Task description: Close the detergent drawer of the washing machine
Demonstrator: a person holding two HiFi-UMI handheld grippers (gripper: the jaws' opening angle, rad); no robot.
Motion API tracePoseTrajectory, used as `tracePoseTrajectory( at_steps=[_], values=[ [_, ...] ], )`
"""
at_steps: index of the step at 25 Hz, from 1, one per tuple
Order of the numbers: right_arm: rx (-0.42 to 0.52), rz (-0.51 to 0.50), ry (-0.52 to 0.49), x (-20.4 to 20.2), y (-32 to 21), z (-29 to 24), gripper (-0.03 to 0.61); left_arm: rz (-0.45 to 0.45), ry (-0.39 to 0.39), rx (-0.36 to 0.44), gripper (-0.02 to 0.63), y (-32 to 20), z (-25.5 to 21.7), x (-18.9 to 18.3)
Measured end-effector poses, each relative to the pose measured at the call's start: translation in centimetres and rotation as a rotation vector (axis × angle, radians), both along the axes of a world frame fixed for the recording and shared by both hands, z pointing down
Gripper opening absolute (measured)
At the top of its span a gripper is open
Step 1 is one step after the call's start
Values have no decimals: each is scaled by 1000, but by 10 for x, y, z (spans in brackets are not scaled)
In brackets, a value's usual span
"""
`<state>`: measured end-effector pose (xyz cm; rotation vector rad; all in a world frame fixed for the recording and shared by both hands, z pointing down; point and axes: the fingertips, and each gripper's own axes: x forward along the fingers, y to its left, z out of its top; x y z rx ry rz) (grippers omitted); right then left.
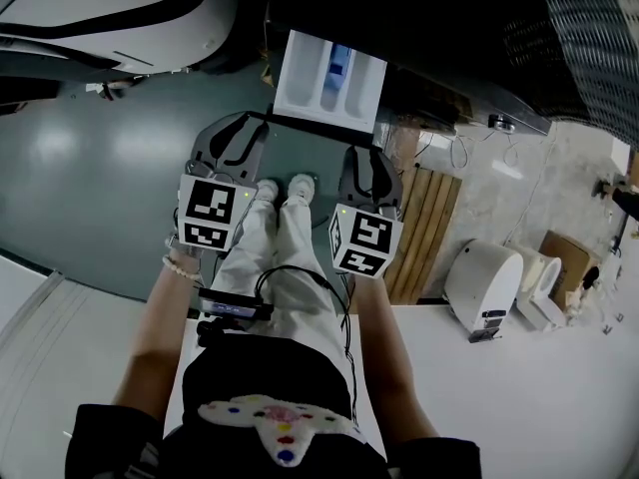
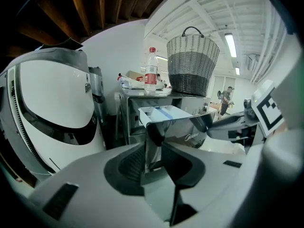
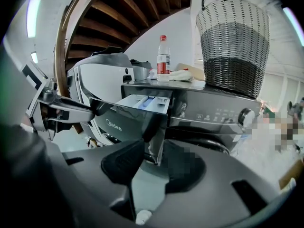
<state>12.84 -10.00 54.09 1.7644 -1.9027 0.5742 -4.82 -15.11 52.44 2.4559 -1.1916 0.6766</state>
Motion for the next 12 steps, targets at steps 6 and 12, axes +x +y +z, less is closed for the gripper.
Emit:
tracePoseTrajectory(
  at_steps=[6,12],
  values=[
    [8,-5,-4,3,-16,0,132,-18,-10,11,114,-16,-1,3],
    [21,-9,6,5,-36,-1,132,-44,-14,28,112,-36,-2,4]
  ],
)
